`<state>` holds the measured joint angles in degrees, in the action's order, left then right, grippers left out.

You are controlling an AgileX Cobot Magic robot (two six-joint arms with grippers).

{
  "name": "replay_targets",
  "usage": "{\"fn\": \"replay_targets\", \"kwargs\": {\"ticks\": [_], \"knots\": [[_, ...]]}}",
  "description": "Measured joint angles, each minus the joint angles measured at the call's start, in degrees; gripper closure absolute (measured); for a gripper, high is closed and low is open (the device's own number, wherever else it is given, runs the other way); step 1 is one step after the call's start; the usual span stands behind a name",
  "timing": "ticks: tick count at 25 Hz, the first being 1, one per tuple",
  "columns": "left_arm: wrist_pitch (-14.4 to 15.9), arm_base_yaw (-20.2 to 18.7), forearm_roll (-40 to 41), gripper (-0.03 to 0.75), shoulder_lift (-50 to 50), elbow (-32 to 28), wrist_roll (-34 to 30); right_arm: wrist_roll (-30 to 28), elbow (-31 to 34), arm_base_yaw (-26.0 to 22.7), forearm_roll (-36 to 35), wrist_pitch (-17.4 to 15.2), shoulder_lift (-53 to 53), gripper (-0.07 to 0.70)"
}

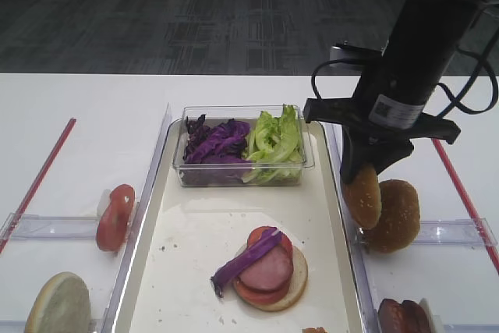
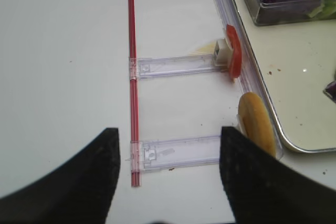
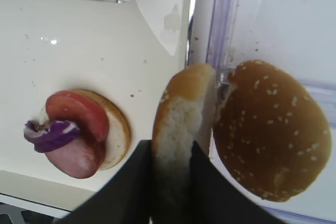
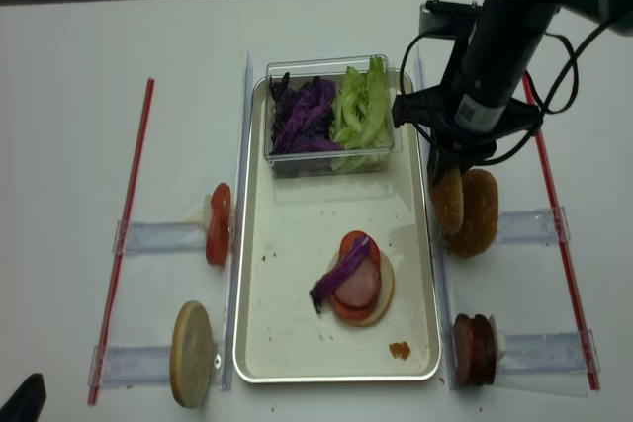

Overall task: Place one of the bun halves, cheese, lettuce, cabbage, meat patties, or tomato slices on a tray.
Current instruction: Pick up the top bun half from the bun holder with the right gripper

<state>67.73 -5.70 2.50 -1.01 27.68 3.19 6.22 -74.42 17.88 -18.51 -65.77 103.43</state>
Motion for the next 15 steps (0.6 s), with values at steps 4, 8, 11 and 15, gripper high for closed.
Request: {"fn": "replay_targets", "kwargs": {"ticks": [4,8,11,15], "knots": [[0.0,0.0,0.0,0.318,0.0,0.0,0.0,-0.3,0.0,0.0,-1.3,-0.4,0.0,0.456],[0.0,0.0,0.0,0.318,0.0,0.0,0.0,-0.7,0.0,0.0,-2.6,-1.1,0.0,0.456],[0.0,0.0,0.0,0.318,0.0,0.0,0.0,-1.8,0.0,0.0,-4.7,-1.3,0.0,0.456],[0.0,0.0,0.0,0.318,0.0,0.0,0.0,-3.7,0.0,0.0,-8.3,-1.3,0.0,0.456]]}}
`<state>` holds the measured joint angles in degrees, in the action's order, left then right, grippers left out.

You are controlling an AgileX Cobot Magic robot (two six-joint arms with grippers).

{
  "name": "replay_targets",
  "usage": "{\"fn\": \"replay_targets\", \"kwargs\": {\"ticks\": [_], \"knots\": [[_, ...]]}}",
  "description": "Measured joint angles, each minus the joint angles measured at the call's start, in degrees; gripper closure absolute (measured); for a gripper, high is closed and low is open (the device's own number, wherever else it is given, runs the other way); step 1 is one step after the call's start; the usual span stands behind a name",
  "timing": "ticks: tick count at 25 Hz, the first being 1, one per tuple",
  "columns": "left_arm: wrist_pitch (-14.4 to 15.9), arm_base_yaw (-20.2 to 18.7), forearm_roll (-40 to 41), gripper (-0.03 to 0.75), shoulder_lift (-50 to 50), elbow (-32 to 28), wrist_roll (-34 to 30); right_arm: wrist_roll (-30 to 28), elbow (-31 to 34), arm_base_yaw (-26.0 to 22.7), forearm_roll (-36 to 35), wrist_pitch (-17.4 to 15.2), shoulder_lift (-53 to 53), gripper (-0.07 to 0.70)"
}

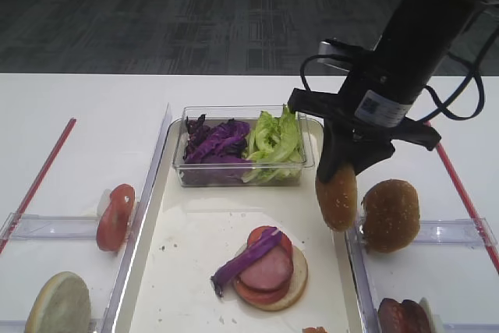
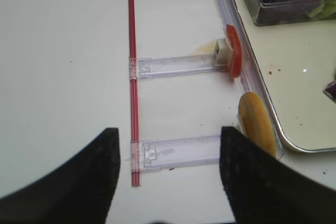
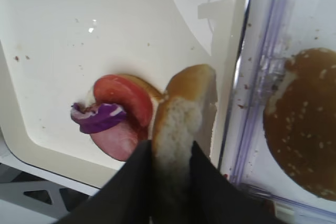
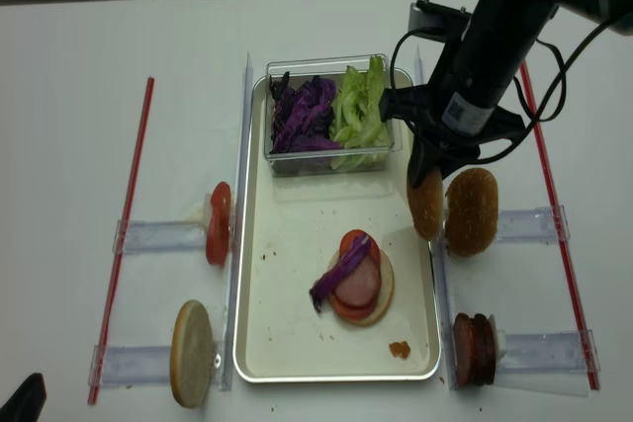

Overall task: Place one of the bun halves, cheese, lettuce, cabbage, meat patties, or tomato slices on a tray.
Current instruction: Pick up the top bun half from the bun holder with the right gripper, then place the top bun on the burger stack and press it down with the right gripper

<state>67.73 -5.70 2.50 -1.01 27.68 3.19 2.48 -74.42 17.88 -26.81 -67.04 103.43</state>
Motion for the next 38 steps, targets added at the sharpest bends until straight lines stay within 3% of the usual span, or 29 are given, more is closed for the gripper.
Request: {"fn": "replay_targets", "kwargs": {"ticks": [8,18,26,38], "knots": [[0.0,0.0,0.0,0.318,0.0,0.0,0.0,-3.1,0.0,0.0,-6.0,0.0,0.0,0.456],[0.0,0.0,0.0,0.319,0.0,0.0,0.0,-4.0,0.0,0.0,-8.5,-0.3,0.0,0.456],[0.0,0.0,0.0,0.319,0.0,0.0,0.0,-5.1,3.0,2.0,-12.0,5.3,-3.8,0.456],[0.0,0.0,0.0,0.319,0.0,0.0,0.0,-19.9,14.7,2.1,-31.5,11.2,-8.4,0.457]]}}
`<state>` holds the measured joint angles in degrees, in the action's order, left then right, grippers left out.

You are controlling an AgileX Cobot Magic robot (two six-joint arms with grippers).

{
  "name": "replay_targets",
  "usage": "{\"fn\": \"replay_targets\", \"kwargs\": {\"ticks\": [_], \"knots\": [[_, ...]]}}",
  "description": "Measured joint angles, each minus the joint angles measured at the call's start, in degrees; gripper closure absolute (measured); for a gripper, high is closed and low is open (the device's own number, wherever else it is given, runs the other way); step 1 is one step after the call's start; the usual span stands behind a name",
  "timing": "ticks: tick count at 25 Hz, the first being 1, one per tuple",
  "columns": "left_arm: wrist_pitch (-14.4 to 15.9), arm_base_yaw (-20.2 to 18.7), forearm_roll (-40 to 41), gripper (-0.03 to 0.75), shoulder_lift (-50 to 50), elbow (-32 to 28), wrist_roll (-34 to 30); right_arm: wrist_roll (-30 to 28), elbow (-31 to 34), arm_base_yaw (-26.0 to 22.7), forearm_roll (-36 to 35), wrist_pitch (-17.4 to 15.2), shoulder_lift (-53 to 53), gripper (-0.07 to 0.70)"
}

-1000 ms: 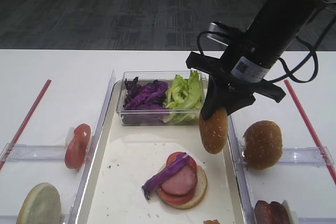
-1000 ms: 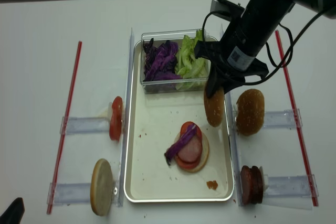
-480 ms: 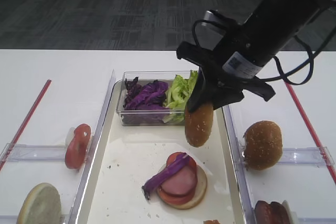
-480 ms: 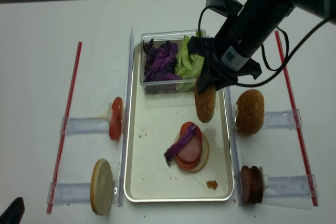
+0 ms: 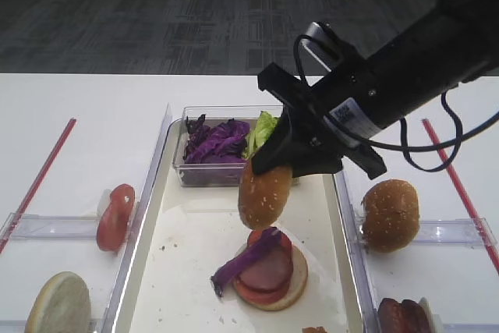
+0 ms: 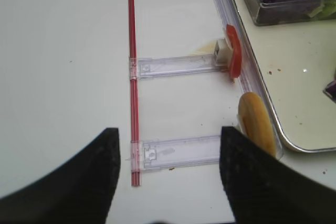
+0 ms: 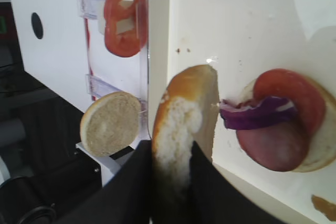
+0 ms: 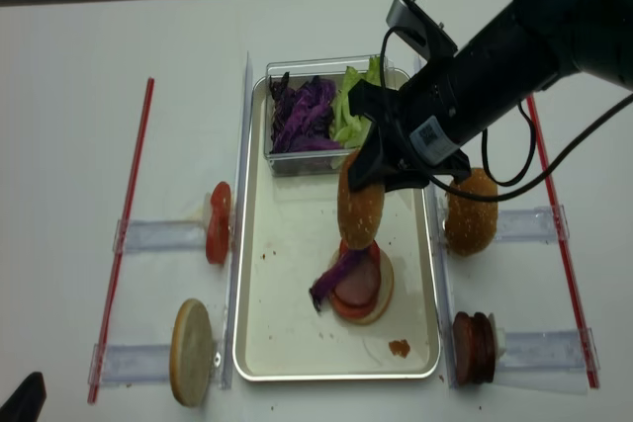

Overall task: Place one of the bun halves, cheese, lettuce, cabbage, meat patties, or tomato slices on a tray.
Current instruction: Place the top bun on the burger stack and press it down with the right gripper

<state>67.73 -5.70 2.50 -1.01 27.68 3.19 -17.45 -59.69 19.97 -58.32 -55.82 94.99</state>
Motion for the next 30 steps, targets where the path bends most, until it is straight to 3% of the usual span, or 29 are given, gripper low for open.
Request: {"fn": "replay_targets", "kwargs": {"ticks": [10,19,30], "knots": [[0.0,0.0,0.0,0.319,0.0,0.0,0.0,-17.1,12.0,0.0,-20.2,1.3,-1.1,0.457],[0.0,0.0,0.0,0.319,0.0,0.0,0.0,-22.2,15.1,0.0,-21.9,1.9,-1.1,0.457],[0.0,0.0,0.0,0.319,0.0,0.0,0.0,-23.1,15.1,0.0,-21.7,5.5,-1.1,0.457]]}}
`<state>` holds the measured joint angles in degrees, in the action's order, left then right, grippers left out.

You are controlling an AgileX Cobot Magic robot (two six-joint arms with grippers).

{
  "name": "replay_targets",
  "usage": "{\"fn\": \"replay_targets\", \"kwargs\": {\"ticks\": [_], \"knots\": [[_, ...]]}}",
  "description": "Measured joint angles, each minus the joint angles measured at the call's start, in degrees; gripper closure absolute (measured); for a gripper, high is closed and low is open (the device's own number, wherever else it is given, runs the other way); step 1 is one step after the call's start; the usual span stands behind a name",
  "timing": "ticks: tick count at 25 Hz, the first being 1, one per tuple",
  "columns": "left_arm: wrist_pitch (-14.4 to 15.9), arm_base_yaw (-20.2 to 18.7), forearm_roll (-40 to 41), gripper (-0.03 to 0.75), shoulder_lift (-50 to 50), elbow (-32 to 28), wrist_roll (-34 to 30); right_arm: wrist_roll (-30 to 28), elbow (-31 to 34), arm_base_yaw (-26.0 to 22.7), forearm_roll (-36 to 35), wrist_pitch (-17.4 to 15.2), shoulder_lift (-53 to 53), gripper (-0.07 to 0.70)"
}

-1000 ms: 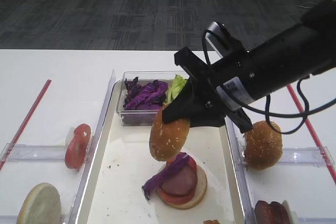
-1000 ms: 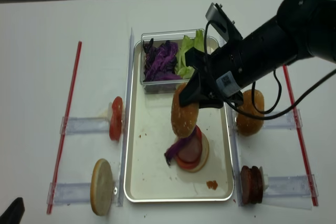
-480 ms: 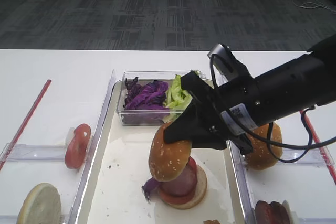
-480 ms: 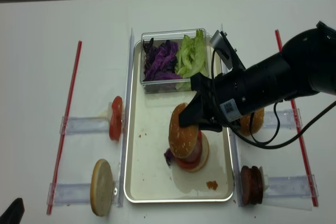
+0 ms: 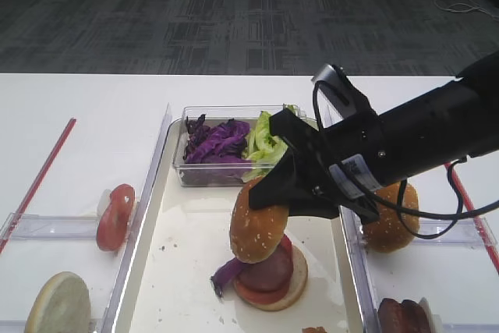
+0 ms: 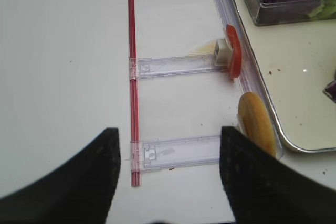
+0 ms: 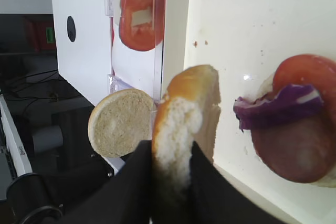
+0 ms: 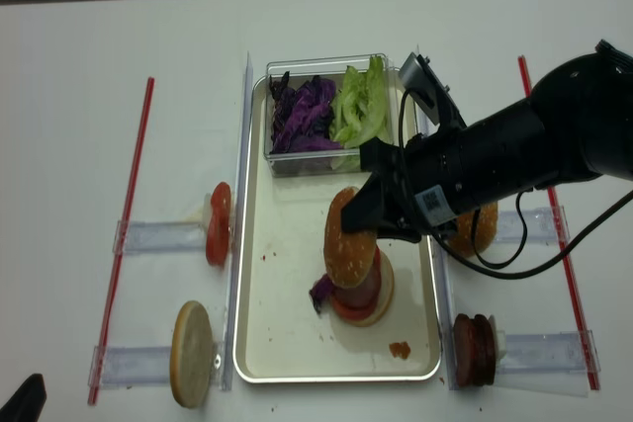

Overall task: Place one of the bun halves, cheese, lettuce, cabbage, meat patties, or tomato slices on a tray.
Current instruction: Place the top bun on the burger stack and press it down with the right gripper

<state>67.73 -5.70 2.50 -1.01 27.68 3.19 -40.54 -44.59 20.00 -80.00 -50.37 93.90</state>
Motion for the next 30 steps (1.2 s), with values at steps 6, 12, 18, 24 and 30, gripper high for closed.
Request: {"fn": "replay_targets", "kwargs": {"ticks": [6,12,18,24,30], "knots": [[0.0,0.0,0.0,0.319,0.0,0.0,0.0,-1.0,0.0,0.0,-0.5,0.1,3.4,0.457],[0.0,0.0,0.0,0.319,0.0,0.0,0.0,-1.5,0.0,0.0,-1.3,0.3,5.8,0.457],[0.0,0.0,0.0,0.319,0.0,0.0,0.0,-2.0,0.0,0.0,-1.5,0.5,6.9,0.457],[0.0,0.0,0.0,0.319,0.0,0.0,0.0,-2.0,0.0,0.0,-1.4,0.8,6.9,0.457],[0.0,0.0,0.0,0.319,0.0,0.0,0.0,-2.0,0.0,0.0,-0.3,0.9,6.9,0.456]]}}
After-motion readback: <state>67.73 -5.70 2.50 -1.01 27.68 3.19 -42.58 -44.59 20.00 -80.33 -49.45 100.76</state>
